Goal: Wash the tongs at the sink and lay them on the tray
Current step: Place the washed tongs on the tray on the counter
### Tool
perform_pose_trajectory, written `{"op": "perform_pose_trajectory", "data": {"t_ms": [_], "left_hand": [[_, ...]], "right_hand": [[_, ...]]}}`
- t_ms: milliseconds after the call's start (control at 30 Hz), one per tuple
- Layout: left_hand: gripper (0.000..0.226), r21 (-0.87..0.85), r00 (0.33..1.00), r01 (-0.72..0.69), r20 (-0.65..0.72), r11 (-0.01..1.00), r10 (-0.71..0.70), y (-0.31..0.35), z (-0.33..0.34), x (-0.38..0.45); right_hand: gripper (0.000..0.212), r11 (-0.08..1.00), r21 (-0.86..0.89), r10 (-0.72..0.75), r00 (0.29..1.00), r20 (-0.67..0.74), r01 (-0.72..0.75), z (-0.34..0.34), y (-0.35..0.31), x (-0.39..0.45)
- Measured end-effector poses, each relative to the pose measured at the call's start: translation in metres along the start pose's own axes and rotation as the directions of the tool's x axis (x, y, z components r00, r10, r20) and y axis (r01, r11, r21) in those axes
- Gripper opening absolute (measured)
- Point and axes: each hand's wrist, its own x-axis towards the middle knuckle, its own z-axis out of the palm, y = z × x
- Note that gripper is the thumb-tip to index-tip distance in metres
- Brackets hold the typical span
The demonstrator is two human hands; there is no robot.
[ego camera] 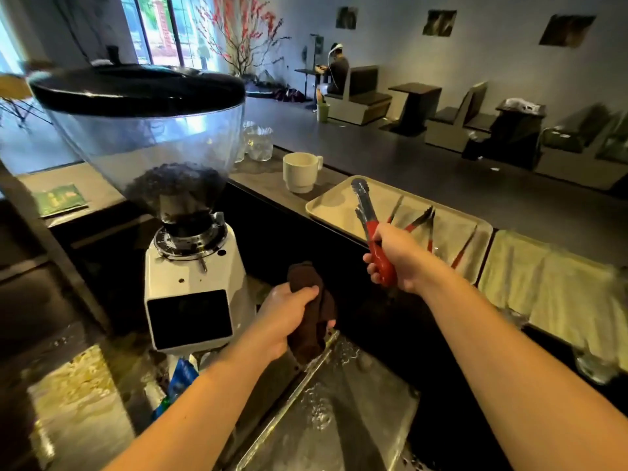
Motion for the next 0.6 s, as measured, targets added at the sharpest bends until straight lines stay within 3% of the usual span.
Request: {"op": "perform_pose_trajectory", "data": {"t_ms": [100,167,267,300,367,467,600], "left_hand": [[0.012,-0.031,1.0,0.003,-0.022,1.0,-0.004,0.011,-0.003,0.01],[0.009,-0.039,0.999,-0.006,-0.032,0.999,0.004,0.017,-0.005,0.017],[0.009,-0.052,0.998,-0.015,-0.058,0.999,0.012,0.025,-0.009,0.029],[0.008,-0.064,0.998,-0.012,-0.065,0.998,0.008,0.026,-0.01,0.032],[0.009,-0.086,0.998,-0.012,-0.068,0.996,0.006,0.028,-0.015,0.038],[0.012,-0.082,0.999,-0.025,-0.04,0.996,0.021,0.027,-0.023,0.045],[0.019,-0.061,0.999,-0.033,-0.015,0.998,0.032,0.027,-0.03,0.045]], "right_hand": [[0.023,0.971,-0.24,-0.02,0.997,-0.079,0.0,0.01,-0.022,0.034],[0.02,0.886,-0.462,-0.034,0.991,-0.129,-0.03,0.018,-0.033,0.05],[0.02,0.564,-0.824,-0.136,0.978,-0.159,-0.056,0.029,-0.042,0.068],[0.023,0.436,-0.899,-0.188,0.972,-0.143,-0.048,0.033,-0.043,0.072],[0.027,0.283,-0.958,-0.241,0.962,-0.125,-0.054,0.041,-0.044,0.084],[0.039,0.256,-0.964,-0.262,0.955,-0.142,-0.073,0.048,-0.047,0.105],[0.05,0.342,-0.939,-0.287,0.947,-0.144,-0.039,0.048,-0.053,0.129]]}}
